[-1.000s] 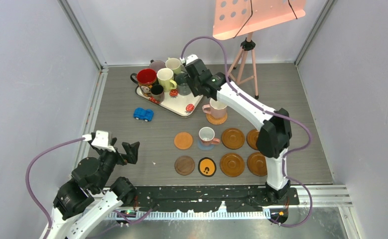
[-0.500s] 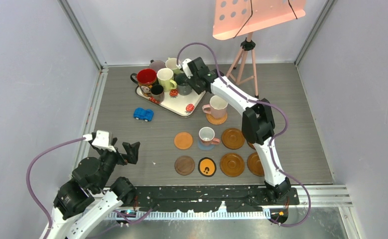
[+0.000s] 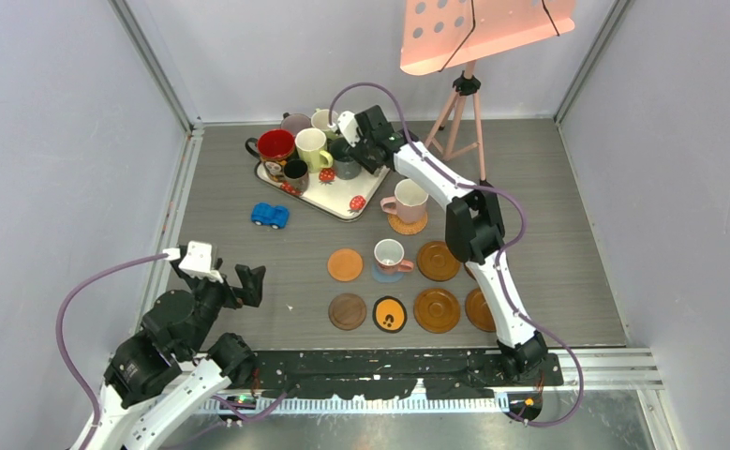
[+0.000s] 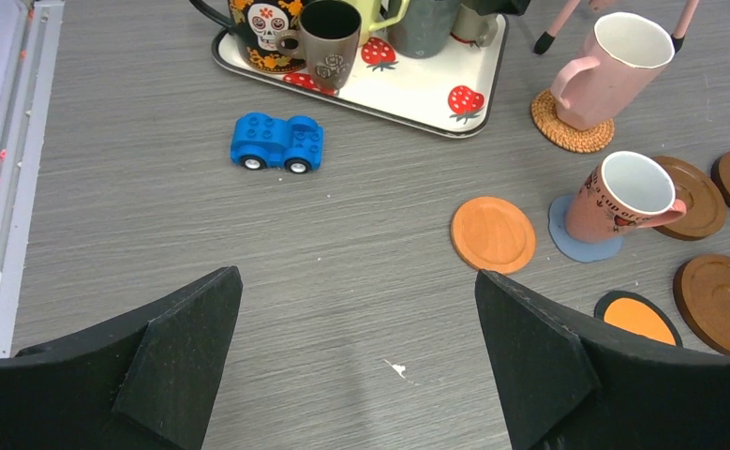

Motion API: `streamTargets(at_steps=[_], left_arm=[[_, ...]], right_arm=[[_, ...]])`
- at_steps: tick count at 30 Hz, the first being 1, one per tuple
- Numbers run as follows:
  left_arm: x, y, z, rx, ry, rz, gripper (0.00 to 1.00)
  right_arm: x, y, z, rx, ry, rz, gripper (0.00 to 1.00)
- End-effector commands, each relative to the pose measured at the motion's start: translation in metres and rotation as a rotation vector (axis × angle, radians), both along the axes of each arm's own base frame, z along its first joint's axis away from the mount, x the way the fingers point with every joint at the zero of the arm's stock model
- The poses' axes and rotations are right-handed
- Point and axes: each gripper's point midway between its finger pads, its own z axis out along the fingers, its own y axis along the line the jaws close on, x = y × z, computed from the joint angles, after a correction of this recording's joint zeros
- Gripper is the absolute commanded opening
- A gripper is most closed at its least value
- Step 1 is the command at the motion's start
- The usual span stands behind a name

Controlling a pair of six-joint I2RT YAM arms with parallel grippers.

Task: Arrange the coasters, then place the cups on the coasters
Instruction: Pick up the cup from the tray.

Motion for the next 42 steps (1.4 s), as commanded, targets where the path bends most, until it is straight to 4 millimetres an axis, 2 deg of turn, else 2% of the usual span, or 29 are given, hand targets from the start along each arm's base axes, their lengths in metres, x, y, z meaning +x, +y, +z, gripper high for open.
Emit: streamTargets(at_steps=[1, 5, 12, 21, 22, 24, 27, 30, 37, 42], left_arm=[[0.006, -0.009, 0.004, 0.002, -0.007, -0.022, 1.0], [0.008, -0.01, 0.001, 0.026, 0.016, -0.016, 0.99], [0.009, -0.008, 0.001, 0.032, 0.011, -0.006, 1.0], [0.006, -0.012, 0.006, 0.001, -0.017, -0.039, 1.0], [0.005, -0.011, 0.006, 0.0, -0.019, -0.039, 1.0], [0.005, -0.011, 0.007, -0.002, -0.022, -0.039, 1.0], [0.005, -0.011, 0.007, 0.001, -0.024, -0.043, 0.99], [0.005, -0.012, 0.007, 0.001, -0.027, -0.044, 0.99], [0.006, -0.012, 0.008, 0.004, -0.033, -0.048, 0.99], [0.004, -0.012, 0.01, -0.004, -0.04, -0.054, 0.99]], right_arm=[[0.018, 0.016, 0.024, 0.022, -0.101, 0.056, 0.49], [0.018, 0.017, 0.016, 0.007, -0.089, 0.076, 0.49], [0.011, 0.014, -0.01, -0.041, -0.042, 0.1, 0.49], [0.008, 0.018, -0.024, -0.055, -0.022, 0.124, 0.49], [0.007, 0.018, -0.025, -0.062, -0.021, 0.126, 0.56], [0.007, 0.016, -0.03, -0.077, -0.021, 0.125, 0.5], [0.006, 0.016, -0.035, -0.1, -0.026, 0.124, 0.48], [0.005, 0.017, -0.03, -0.115, -0.049, 0.134, 0.43], [0.006, 0.02, 0.018, -0.103, -0.141, 0.151, 0.23], [0.002, 0.02, 0.041, -0.107, -0.182, 0.15, 0.18]])
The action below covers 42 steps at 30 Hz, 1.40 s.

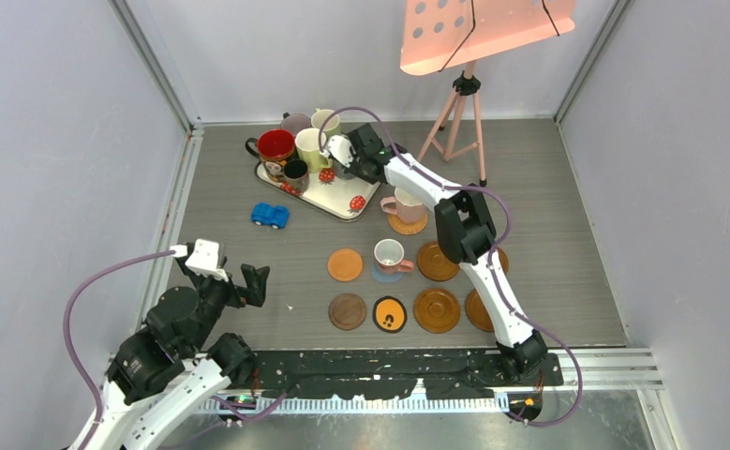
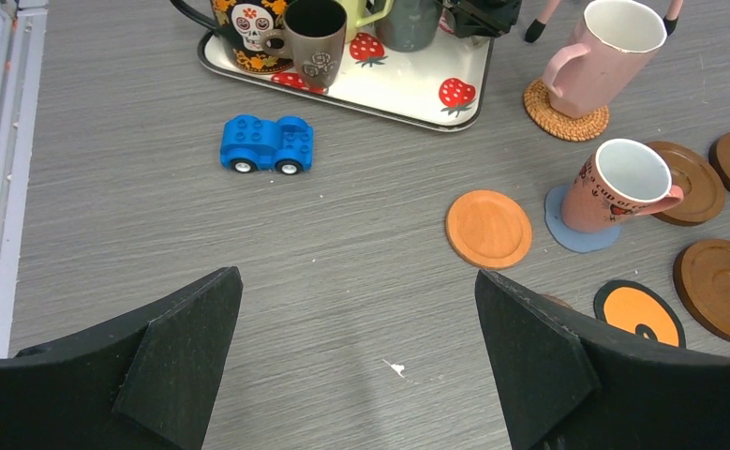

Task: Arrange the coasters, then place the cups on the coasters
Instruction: Pick up the cup from the tray.

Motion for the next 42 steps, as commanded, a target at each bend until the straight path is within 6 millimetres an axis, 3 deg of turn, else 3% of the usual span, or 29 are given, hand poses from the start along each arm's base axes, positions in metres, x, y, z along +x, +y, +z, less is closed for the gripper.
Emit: streamTargets(at_steps=[1, 9, 13, 20, 29, 38, 42], left_arm=[[0.0, -0.005, 0.012, -0.038, -0.051, -0.024, 0.99], [-0.002, -0.004, 0.016, -0.052, -0.069, -0.032, 0.99], [-0.004, -0.003, 0.02, -0.072, -0.093, -0.037, 0.99], [-0.007, -0.001, 0.022, -0.09, -0.107, -0.039, 0.99], [-0.009, 0.001, 0.024, -0.104, -0.116, -0.031, 0.99], [-0.009, 0.007, 0.025, -0.109, -0.125, -0.009, 0.99], [-0.009, 0.008, 0.025, -0.112, -0.128, -0.002, 0.99]], right_arm=[[0.005, 0.01, 0.1, 0.063, -0.189, 0.007, 0.16], [-0.013, 0.003, 0.14, 0.043, -0.251, -0.028, 0.12], [-0.028, 0.003, 0.17, 0.069, -0.275, -0.046, 0.12], [-0.082, 0.026, 0.197, 0.158, -0.247, -0.042, 0.12], [-0.188, 0.037, 0.209, 0.217, -0.2, 0.05, 0.13], [-0.315, 0.041, 0.179, 0.206, -0.042, 0.221, 0.13], [-0.359, 0.034, 0.159, 0.194, 0.05, 0.27, 0.13]])
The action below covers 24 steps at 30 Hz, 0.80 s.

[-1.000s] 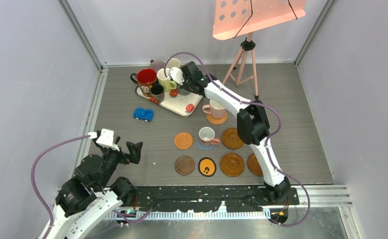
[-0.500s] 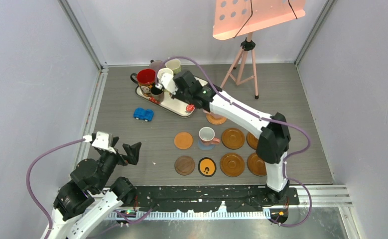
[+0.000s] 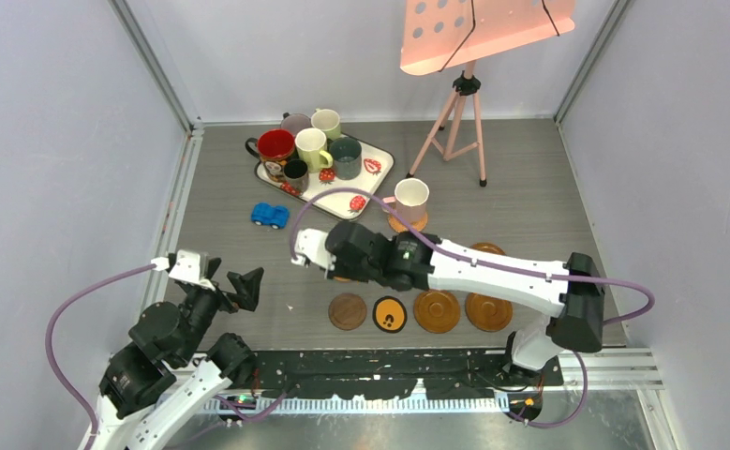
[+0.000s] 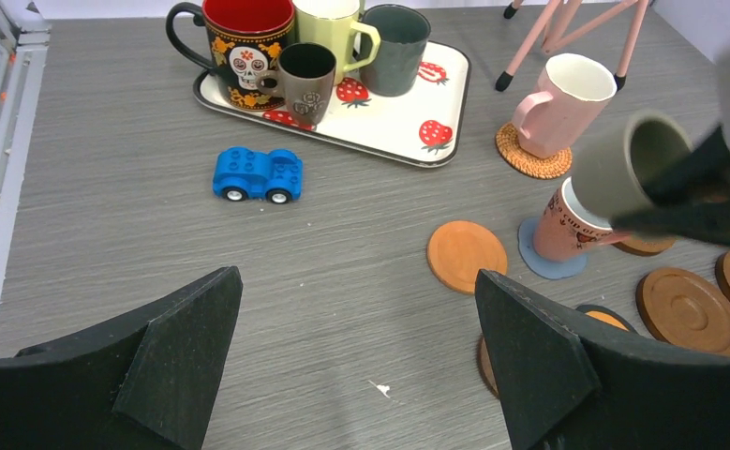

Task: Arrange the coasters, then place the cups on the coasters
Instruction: Pick up the cup from the tray, then place the cup on the coaster.

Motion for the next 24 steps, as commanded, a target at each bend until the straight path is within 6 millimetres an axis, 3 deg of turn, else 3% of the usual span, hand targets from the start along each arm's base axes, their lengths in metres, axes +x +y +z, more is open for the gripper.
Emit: streamTargets(at_steps=[1, 9, 24], left_arm=[[0.001, 0.003, 0.01, -0.03, -0.039, 0.017, 0.99], [0.001, 0.003, 0.009, -0.032, -0.033, 0.021, 0.99], [0.001, 0.005, 0.009, -0.04, -0.031, 0.028, 0.99]], right_arm=[[-0.04, -0.01, 0.002, 0.047, 0.075, 0.013, 0.13], [-0.093, -0.039, -0.05, -0.009, 0.248, -0.023, 0.14], [-0.105, -0.053, -0.117, -0.051, 0.325, -0.179, 0.15]])
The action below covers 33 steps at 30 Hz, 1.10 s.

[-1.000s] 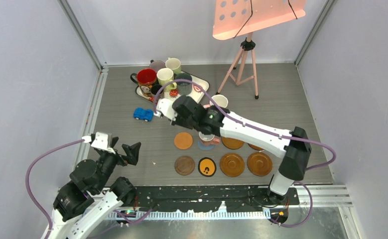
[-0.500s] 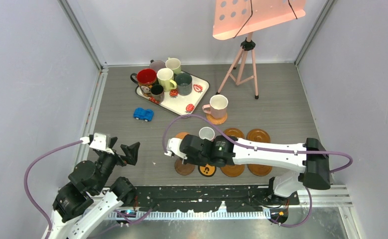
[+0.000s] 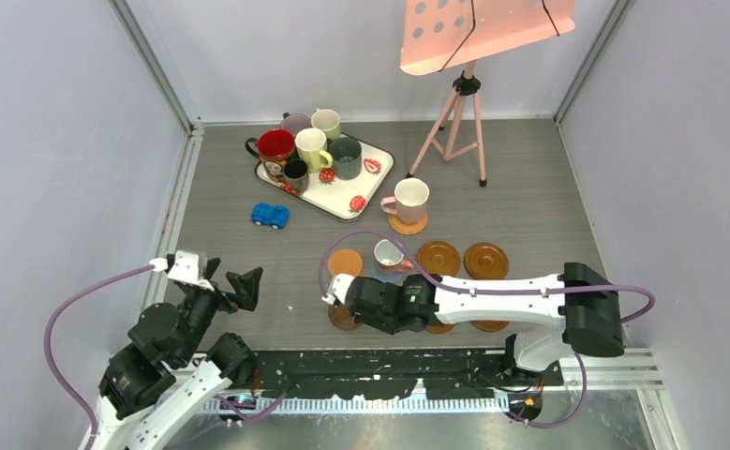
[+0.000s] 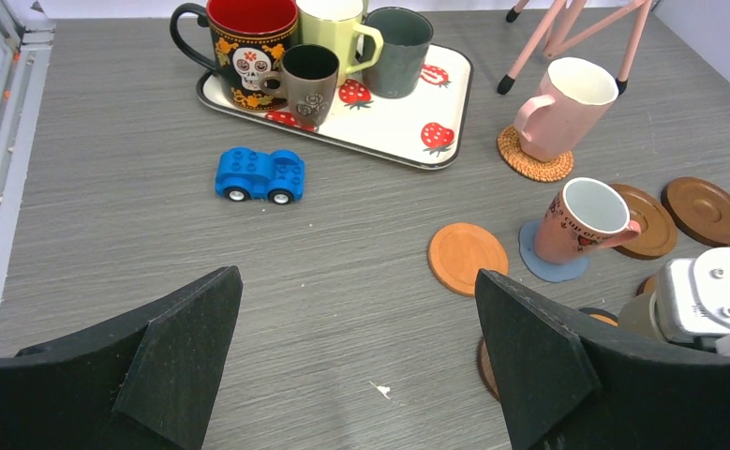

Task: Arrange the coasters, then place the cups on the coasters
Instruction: Place the cup on the coaster.

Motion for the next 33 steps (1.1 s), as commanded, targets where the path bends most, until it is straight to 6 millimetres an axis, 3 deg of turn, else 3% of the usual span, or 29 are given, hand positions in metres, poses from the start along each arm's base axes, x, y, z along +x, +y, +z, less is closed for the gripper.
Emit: streamTargets(at_steps=[1, 6, 17, 33], left_arm=[[0.001, 0.002, 0.008, -0.031, -0.026, 0.018, 0.99], [0.002, 0.001, 0.007, -0.026, -0.02, 0.018, 0.99], [0.003, 0.001, 0.006, -0.022, -0.016, 0.019, 0.99], [0.001, 0.002, 0.007, -0.03, -0.019, 0.02, 0.99]], right_arm=[[-0.001, 0.01, -0.008, 0.057, 0.008, -0.056, 0.15], [0.001, 0.005, -0.025, 0.034, 0.004, -0.082, 0.15], [0.004, 0.006, -0.042, 0.049, -0.008, -0.119, 0.18], [0.006, 0.004, -0.049, 0.029, -0.017, -0.118, 0.22]])
